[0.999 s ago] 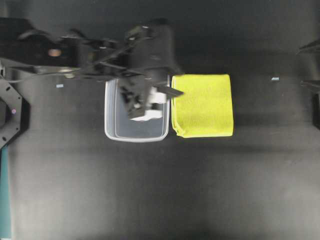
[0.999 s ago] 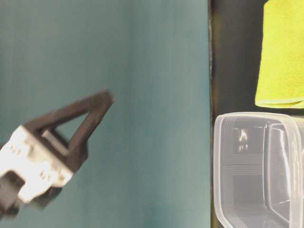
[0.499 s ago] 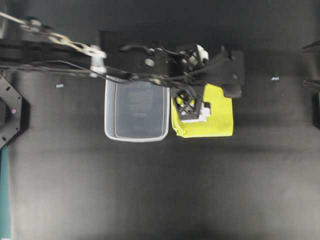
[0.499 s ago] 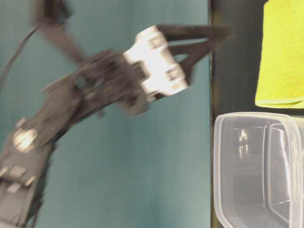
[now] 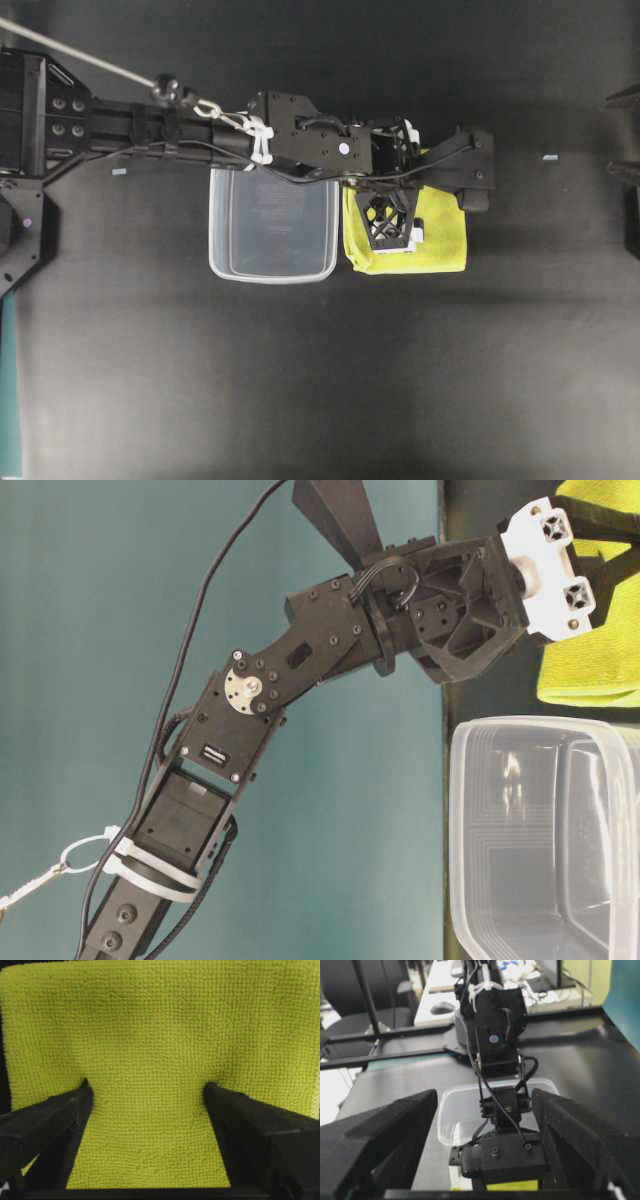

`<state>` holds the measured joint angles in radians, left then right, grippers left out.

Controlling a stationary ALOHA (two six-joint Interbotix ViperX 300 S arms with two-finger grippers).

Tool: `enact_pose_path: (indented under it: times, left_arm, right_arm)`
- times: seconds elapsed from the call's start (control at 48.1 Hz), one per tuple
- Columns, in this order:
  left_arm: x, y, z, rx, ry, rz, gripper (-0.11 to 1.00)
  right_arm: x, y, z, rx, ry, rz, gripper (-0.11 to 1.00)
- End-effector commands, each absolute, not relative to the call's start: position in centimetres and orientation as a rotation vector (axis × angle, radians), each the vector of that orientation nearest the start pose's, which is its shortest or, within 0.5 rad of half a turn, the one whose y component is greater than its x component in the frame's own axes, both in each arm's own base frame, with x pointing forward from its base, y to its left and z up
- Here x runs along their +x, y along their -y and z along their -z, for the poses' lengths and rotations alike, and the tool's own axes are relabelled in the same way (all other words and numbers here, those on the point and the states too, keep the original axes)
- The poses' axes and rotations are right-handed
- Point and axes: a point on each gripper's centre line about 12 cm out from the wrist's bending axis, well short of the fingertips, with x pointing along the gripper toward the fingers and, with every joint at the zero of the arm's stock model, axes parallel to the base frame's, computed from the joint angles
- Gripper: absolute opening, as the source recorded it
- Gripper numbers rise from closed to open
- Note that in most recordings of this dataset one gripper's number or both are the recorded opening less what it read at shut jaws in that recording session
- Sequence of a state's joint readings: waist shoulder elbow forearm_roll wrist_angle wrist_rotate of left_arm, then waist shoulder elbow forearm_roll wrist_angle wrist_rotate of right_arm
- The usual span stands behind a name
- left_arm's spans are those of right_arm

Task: Place the yellow towel into the container with the left arm.
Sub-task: 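Lift the towel and carry it left over the clear container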

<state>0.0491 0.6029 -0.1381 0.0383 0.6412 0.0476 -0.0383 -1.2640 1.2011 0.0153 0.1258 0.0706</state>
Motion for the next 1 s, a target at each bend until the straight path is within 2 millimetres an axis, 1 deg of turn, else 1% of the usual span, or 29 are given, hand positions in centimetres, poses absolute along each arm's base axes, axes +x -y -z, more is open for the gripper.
enact_pose_path:
  times: [0.0, 0.062, 0.104, 0.166, 0.27, 0.333, 0.374, 0.437, 0.499, 0.541, 0.582, 0.624, 0.728, 0.77, 0.811, 0.874, 0.915, 0.978]
  left_arm:
    - [53.8, -2.8, -9.0, 0.062, -1.124, -0.017, 0.87]
    - [53.9, -2.6, -9.1, 0.063, -1.118, -0.014, 0.81]
    - [53.9, -2.4, -9.1, 0.066, -1.118, -0.010, 0.73]
    - [53.9, -1.9, -9.3, 0.070, -1.115, -0.003, 0.58]
    - [54.1, -1.9, -9.8, 0.070, -1.106, -0.003, 0.28]
    - [54.1, -2.1, -11.0, 0.069, -1.087, -0.007, 0.13]
    - [54.2, -2.2, -12.1, 0.070, -1.070, -0.010, 0.07]
    - [54.2, -2.4, -14.1, 0.069, -1.045, -0.014, 0.07]
    - [54.2, -2.5, -16.7, 0.067, -1.012, -0.019, 0.07]
    - [54.0, -2.6, -18.6, 0.067, -0.988, -0.023, 0.07]
    - [53.8, -2.5, -21.2, 0.069, -0.962, -0.023, 0.07]
    - [53.3, -2.5, -23.0, 0.068, -0.951, -0.027, 0.07]
    - [51.5, -2.7, -27.6, 0.065, -0.938, -0.035, 0.07]
    - [50.3, -2.9, -29.7, 0.063, -0.933, -0.040, 0.07]
    - [49.1, -2.8, -31.4, 0.061, -0.930, -0.042, 0.07]
    - [47.4, -2.9, -33.1, 0.059, -0.936, -0.046, 0.07]
    - [46.4, -3.0, -33.7, 0.057, -0.944, -0.049, 0.07]
    - [44.6, -3.2, -33.9, 0.053, -0.961, -0.055, 0.07]
  right_arm:
    - [15.0, 0.6, -29.1, 0.091, -0.052, 0.040, 0.74]
    - [15.0, 0.6, -29.1, 0.091, -0.050, 0.040, 0.74]
    - [15.0, 0.6, -29.1, 0.091, -0.050, 0.040, 0.74]
    - [15.0, 0.6, -29.1, 0.091, -0.050, 0.041, 0.74]
    - [15.0, 0.6, -29.2, 0.091, -0.047, 0.040, 0.74]
    - [14.9, 0.6, -29.2, 0.091, -0.044, 0.041, 0.74]
    - [14.9, 0.6, -29.3, 0.091, -0.041, 0.041, 0.74]
    - [14.8, 0.6, -29.4, 0.090, -0.035, 0.041, 0.73]
    - [14.7, 0.6, -29.6, 0.089, -0.029, 0.039, 0.73]
    - [14.6, 0.6, -29.6, 0.089, -0.027, 0.039, 0.73]
    - [14.6, 0.6, -29.6, 0.089, -0.026, 0.039, 0.73]
    - [14.5, 0.6, -29.6, 0.091, -0.026, 0.039, 0.73]
    - [14.5, 0.6, -29.6, 0.091, -0.024, 0.040, 0.73]
    - [14.5, 0.6, -29.7, 0.091, -0.021, 0.042, 0.73]
    - [14.5, 0.6, -29.7, 0.091, -0.020, 0.042, 0.73]
    - [14.4, 0.6, -29.8, 0.091, -0.017, 0.041, 0.73]
    - [14.4, 0.6, -29.8, 0.091, -0.016, 0.043, 0.73]
    - [14.4, 0.6, -29.8, 0.091, -0.017, 0.041, 0.73]
